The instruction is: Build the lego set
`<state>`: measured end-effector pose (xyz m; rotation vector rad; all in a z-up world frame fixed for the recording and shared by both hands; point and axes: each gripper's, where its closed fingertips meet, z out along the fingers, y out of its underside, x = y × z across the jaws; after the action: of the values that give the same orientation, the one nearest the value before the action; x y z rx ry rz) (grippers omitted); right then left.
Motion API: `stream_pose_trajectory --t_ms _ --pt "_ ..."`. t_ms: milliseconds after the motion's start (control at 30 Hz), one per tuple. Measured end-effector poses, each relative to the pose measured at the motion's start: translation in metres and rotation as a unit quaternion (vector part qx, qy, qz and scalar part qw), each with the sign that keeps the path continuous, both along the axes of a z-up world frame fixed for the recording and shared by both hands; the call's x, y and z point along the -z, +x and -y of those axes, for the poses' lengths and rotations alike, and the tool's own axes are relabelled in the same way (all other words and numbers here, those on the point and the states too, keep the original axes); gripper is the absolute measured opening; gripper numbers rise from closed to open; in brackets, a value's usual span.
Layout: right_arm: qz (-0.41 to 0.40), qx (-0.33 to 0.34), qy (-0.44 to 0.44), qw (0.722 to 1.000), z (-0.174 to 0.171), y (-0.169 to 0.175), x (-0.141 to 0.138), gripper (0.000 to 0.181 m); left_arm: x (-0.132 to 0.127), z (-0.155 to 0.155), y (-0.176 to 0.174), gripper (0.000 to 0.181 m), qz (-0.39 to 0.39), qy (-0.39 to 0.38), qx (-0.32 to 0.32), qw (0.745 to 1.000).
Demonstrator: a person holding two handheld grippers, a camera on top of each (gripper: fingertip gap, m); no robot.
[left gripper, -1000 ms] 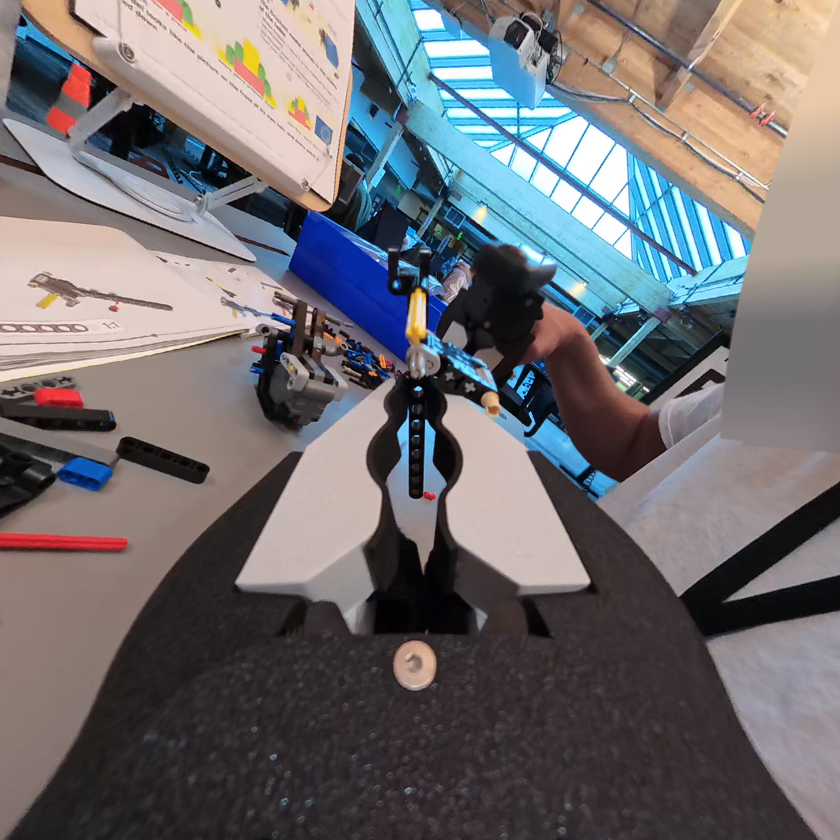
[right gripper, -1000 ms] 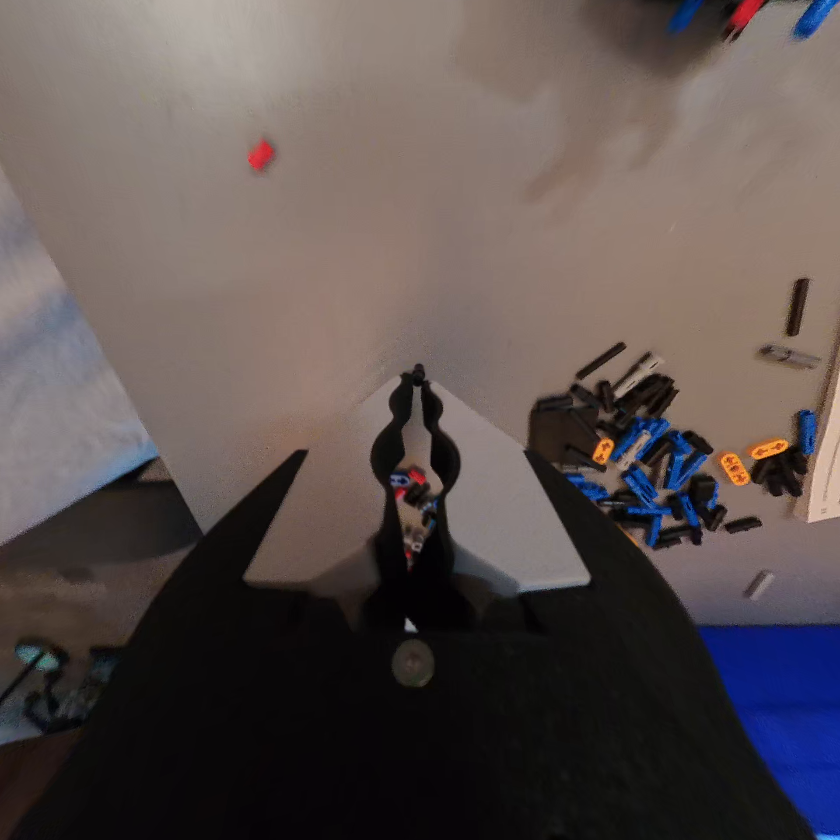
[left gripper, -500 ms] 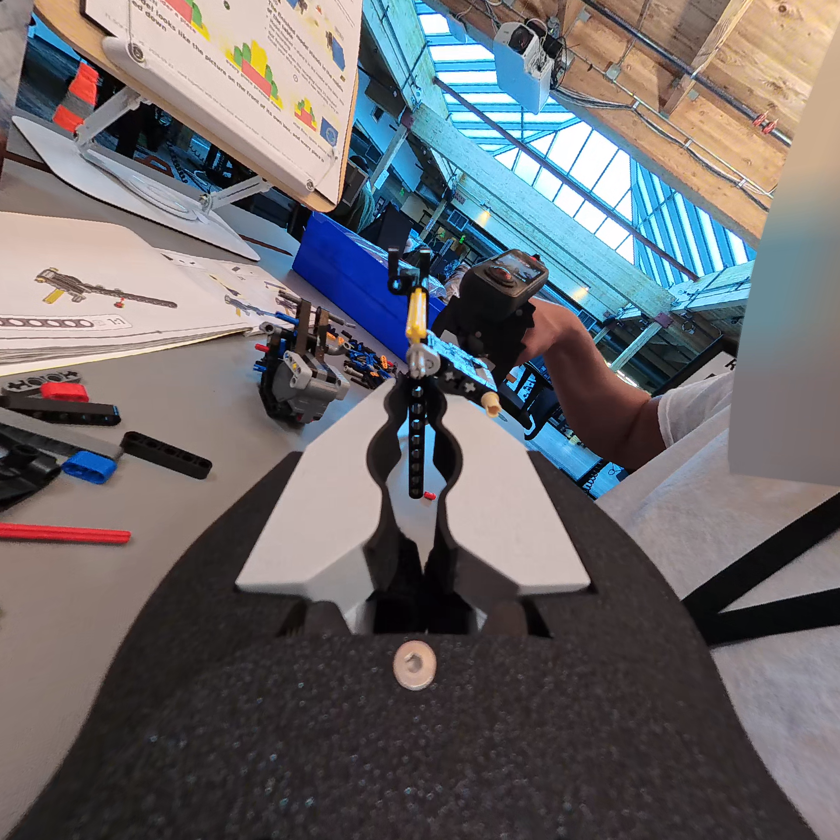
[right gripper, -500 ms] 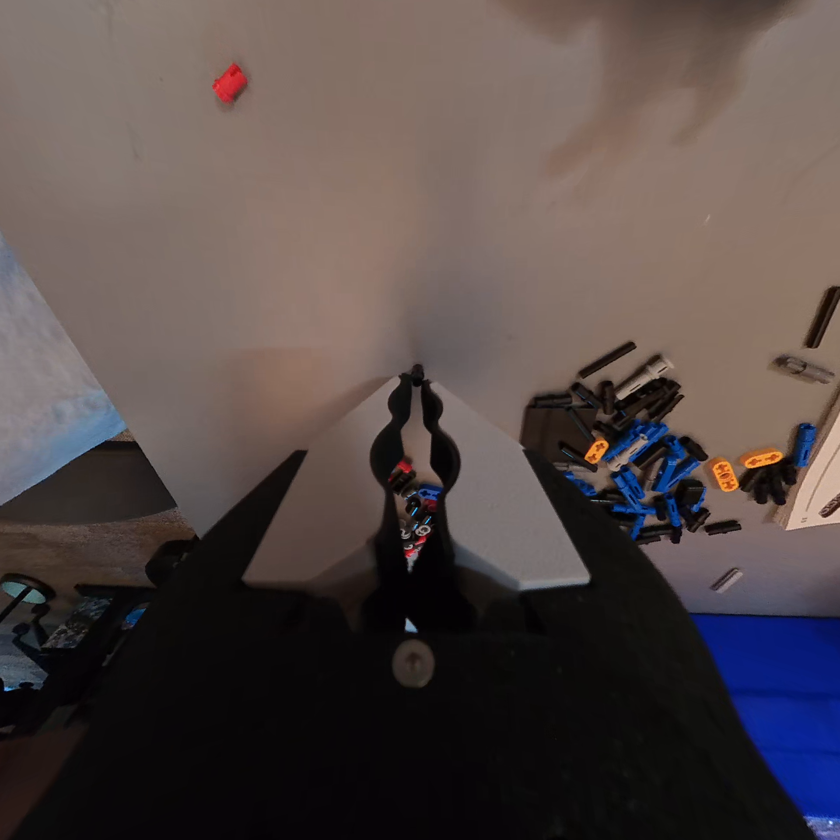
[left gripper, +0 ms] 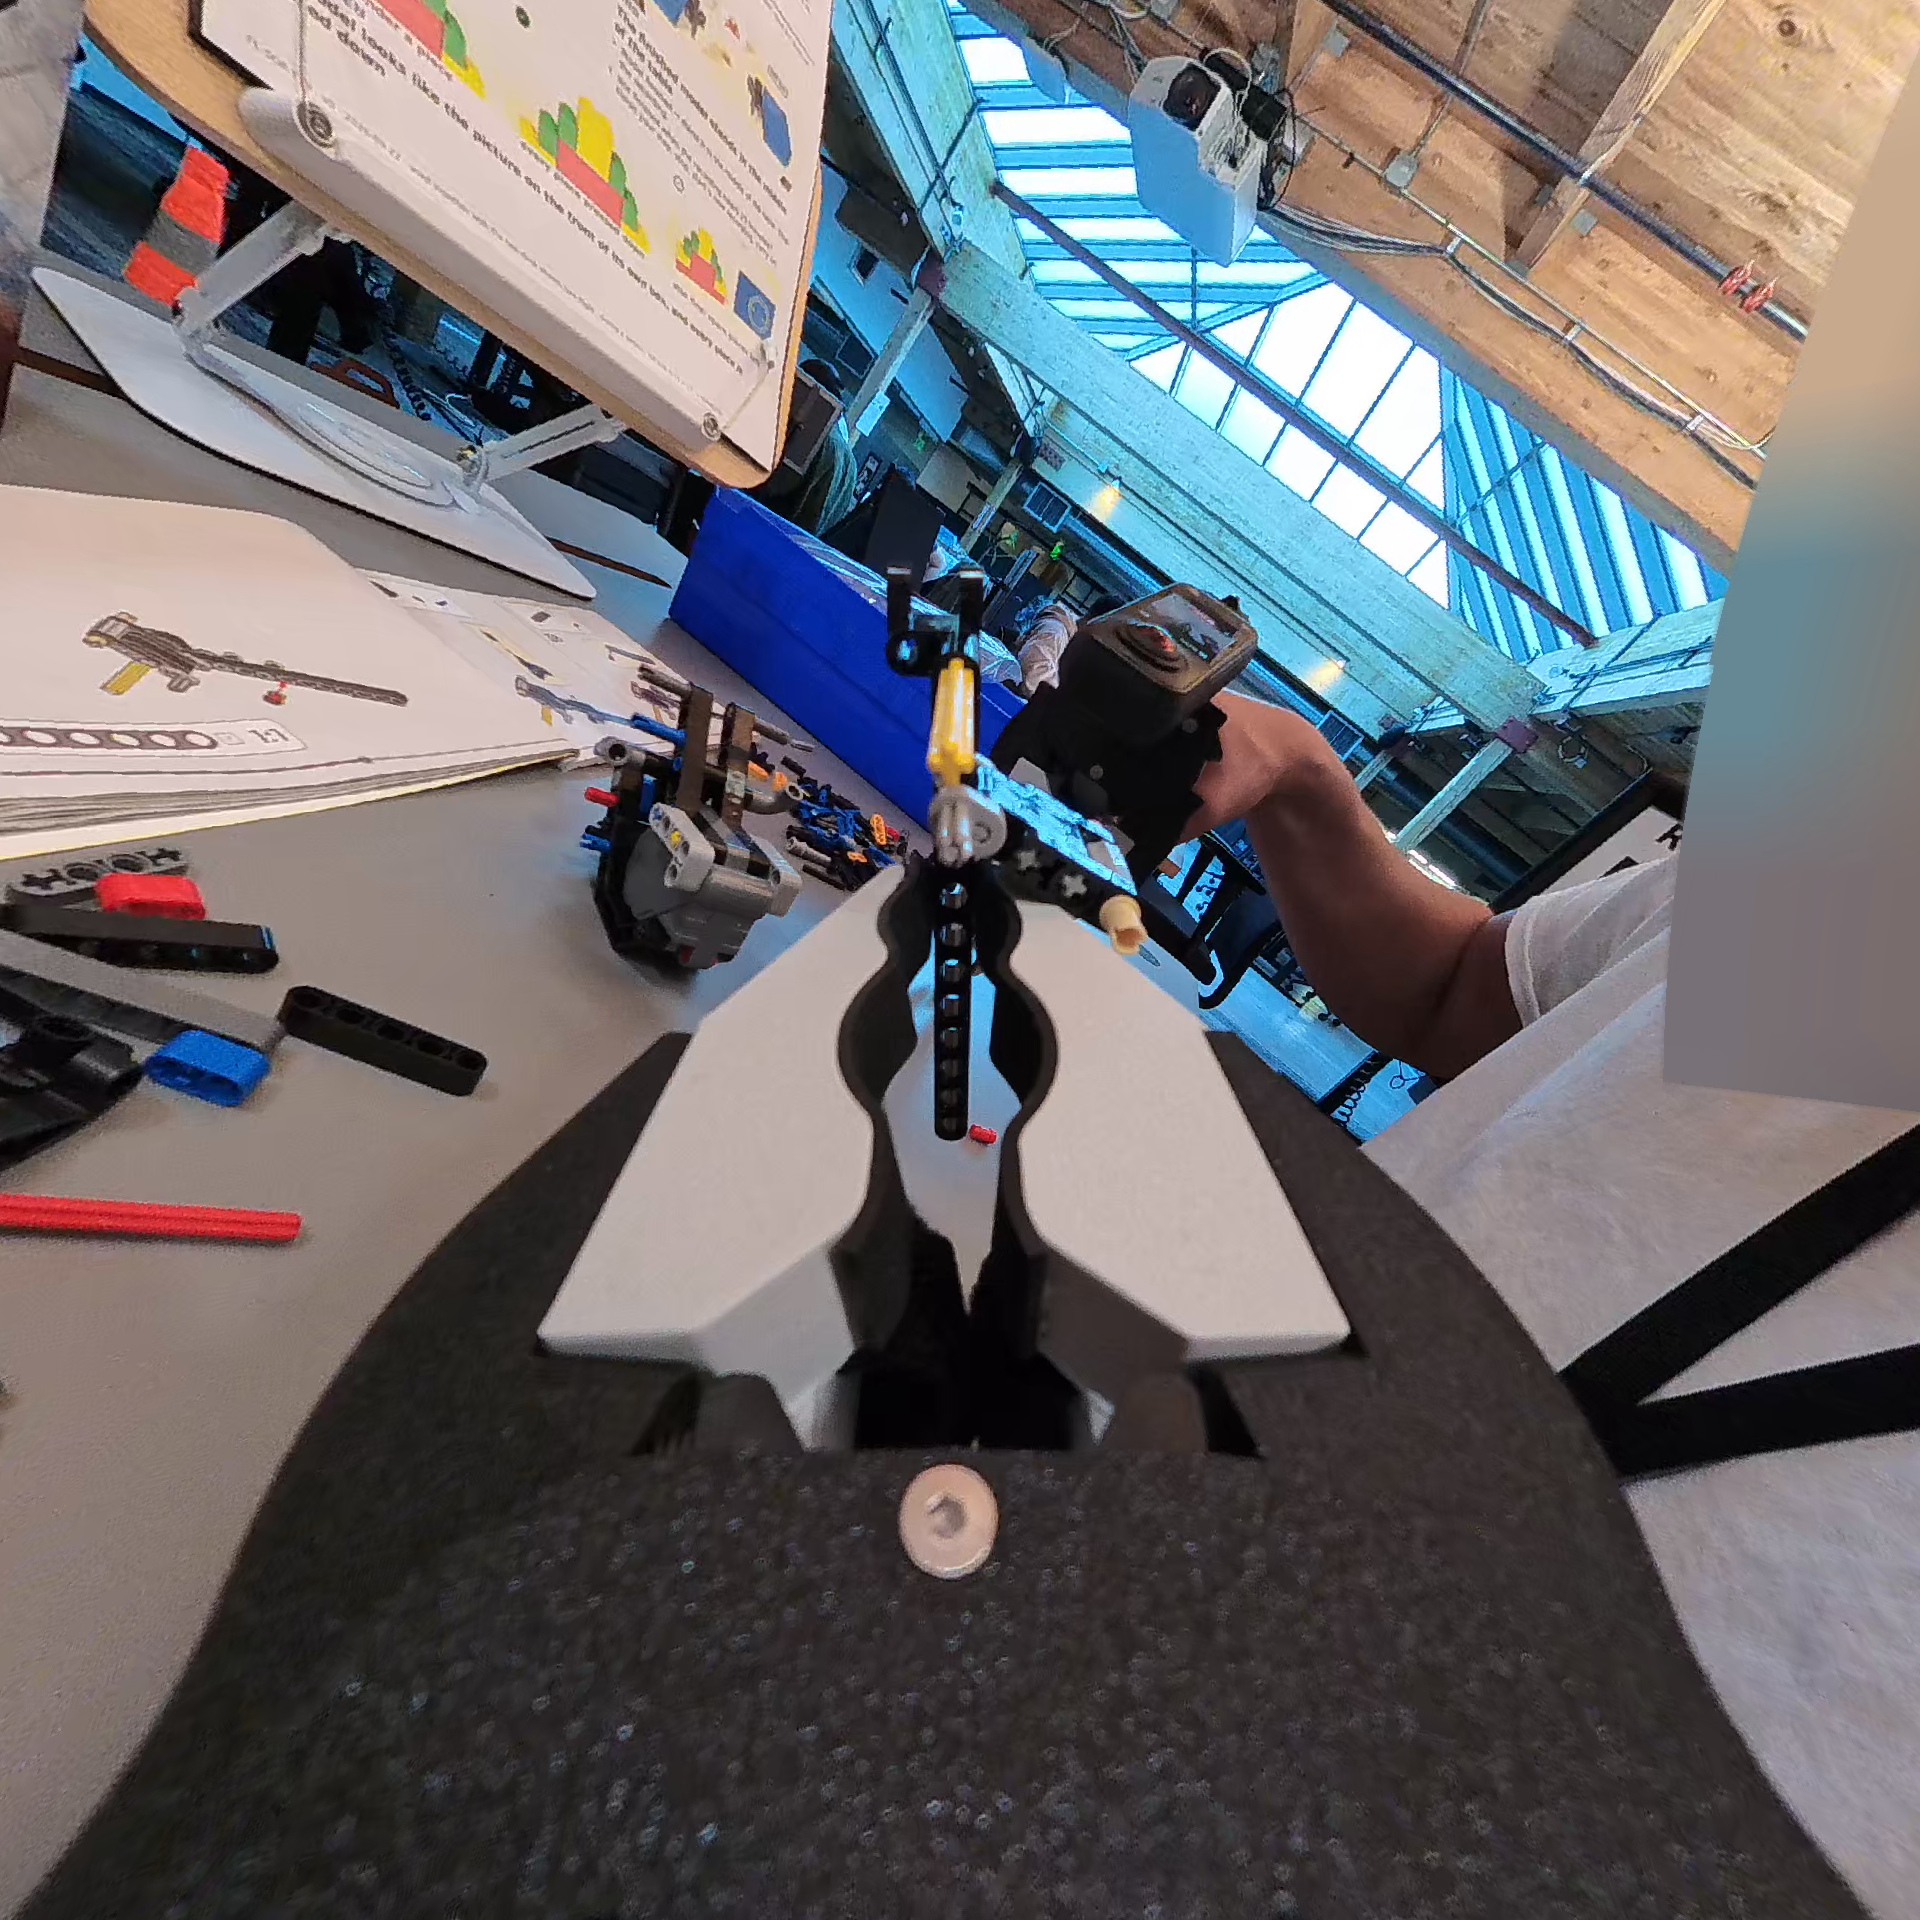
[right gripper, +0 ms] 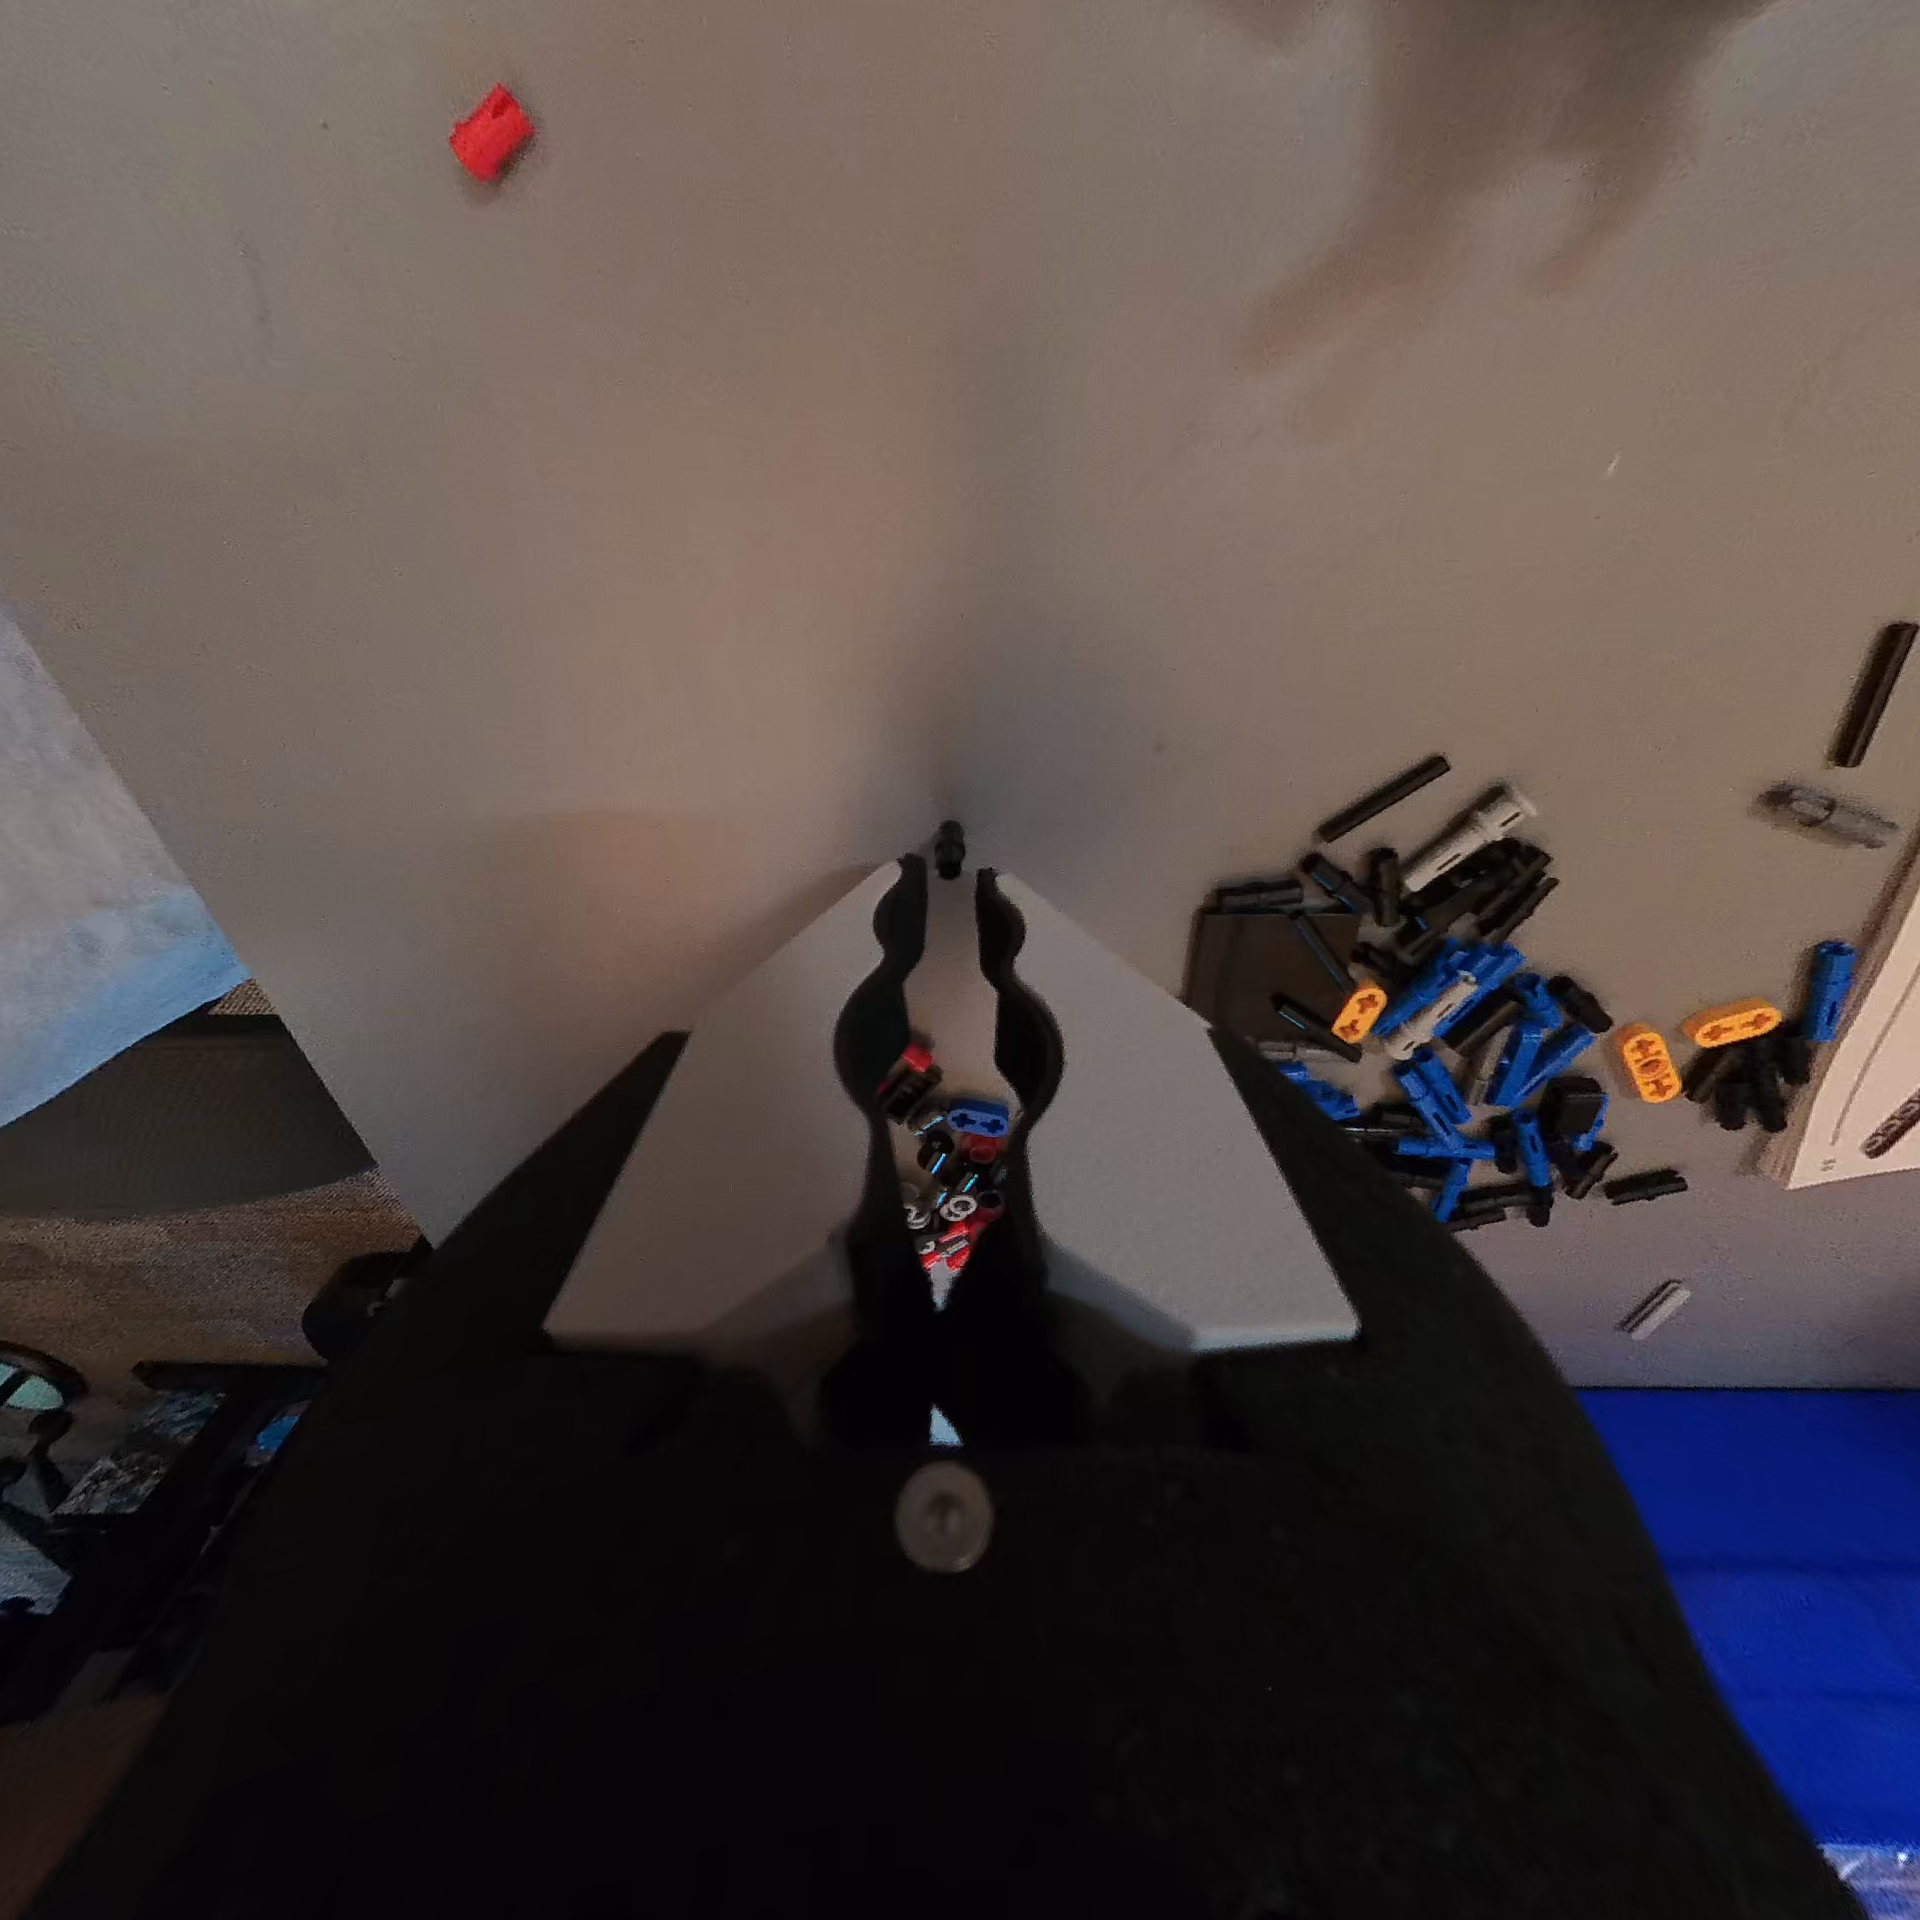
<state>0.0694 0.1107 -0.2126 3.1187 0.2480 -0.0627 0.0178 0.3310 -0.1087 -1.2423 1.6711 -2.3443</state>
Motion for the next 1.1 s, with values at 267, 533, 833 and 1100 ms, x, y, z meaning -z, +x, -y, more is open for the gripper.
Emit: stream_pose_trajectory --t_ms 267,533,833,1100 --pt "0.004 -0.008 0.070 0.998 -0.0037 0.0009 -0.0011 0.009 0.0000 -0.0001 0.0000 0.005 0.000 -0.001 0.000 1.000" --pt "-0.001 0.003 0.090 0.996 -0.0046 0.0008 -0.0010 0.009 0.0000 -0.0002 0.0001 0.005 -0.001 -0.001 0.000 1.000" --pt "-0.005 0.000 0.088 0.996 -0.0048 -0.0021 0.0020 0.009 0.0001 -0.0002 0.0001 0.005 -0.001 0.000 0.000 1.000" --pt "-0.003 0.000 0.084 0.996 -0.0046 -0.0005 0.0052 0.008 0.0002 -0.0002 0.0003 0.005 -0.001 -0.001 0.000 1.000"
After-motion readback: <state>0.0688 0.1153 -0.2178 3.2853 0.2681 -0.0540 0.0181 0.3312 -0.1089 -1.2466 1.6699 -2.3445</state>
